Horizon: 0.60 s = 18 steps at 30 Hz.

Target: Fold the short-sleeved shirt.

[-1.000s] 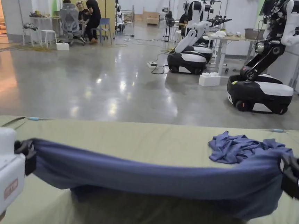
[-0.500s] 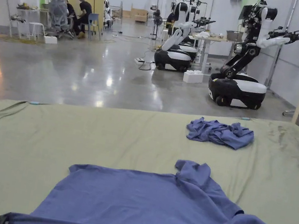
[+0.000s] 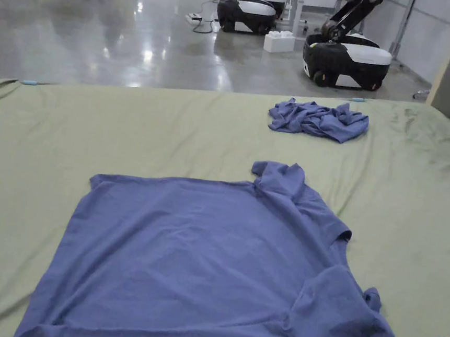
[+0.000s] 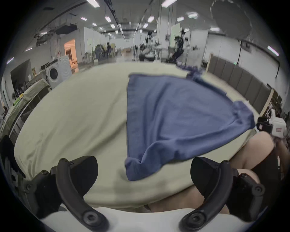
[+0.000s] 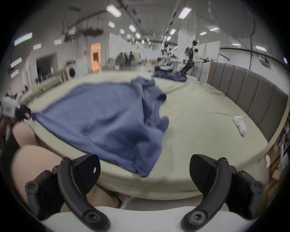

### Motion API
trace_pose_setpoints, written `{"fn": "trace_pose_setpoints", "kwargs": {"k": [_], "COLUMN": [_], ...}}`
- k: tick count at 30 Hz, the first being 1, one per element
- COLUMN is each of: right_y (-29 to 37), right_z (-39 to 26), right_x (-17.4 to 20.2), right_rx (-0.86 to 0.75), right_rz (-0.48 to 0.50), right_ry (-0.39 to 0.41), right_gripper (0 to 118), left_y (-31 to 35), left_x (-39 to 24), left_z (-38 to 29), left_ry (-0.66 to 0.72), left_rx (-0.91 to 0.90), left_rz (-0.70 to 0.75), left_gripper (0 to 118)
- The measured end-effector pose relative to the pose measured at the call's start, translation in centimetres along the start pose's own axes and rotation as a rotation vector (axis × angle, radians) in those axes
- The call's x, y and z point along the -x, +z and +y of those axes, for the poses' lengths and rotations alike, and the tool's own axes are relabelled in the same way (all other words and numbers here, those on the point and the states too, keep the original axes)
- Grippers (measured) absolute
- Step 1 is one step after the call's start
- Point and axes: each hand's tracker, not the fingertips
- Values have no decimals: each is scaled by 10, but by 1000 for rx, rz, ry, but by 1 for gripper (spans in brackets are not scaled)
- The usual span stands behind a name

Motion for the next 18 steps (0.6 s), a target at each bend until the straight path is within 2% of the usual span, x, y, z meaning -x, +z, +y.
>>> {"fn": "trace_pose_setpoints", "kwargs": {"k": [2,3,4,5,6,7,8,9,11,13,14,15,16,18], "right_y": [28,41,51,60,59,59,58,57,59,51,53,51,48,41], "right_z": [8,12,15,17,20,19,20,21,29,30,28,27,26,26], "right_x": [6,7,8,10,15,24,23,25,48,52,48,48,48,54], "right_rx": [-37,-56,-84,-119,-120,-118,-110,-89,-112,-83,-92,-86,-75,-51], "right_rz": [-31,-8,28,40,-6,-74,-27,46,-29,7,6,-2,-11,-58], "right_ry": [-13,-31,-54,-73,-57,-19,-26,-19,33,37,28,41,71,148], "right_gripper": [117,113,97,54,2,2,2,2,2,2,2,2,2,2], "left_y": [28,44,59,64,70,71,75,72,58,43,28,15,4,-10], "left_x": [-11,-15,-19,-12,-20,-26,-27,-25,-30,-29,-26,-21,-16,-8], "left_z": [8,10,12,9,9,7,6,6,4,-3,-2,-2,-1,1], "left_ry": [-35,-41,-38,-38,-47,-63,-23,5,5,-50,-25,8,30,16], "left_rx": [-42,-67,-103,-119,-118,-120,-140,-104,-67,-70,-31,2,43,29], "left_rz": [46,52,15,-13,22,92,75,-45,-35,18,55,60,51,83], "left_gripper": [118,118,111,78,0,0,0,0,0,0,23,91,115,115]}}
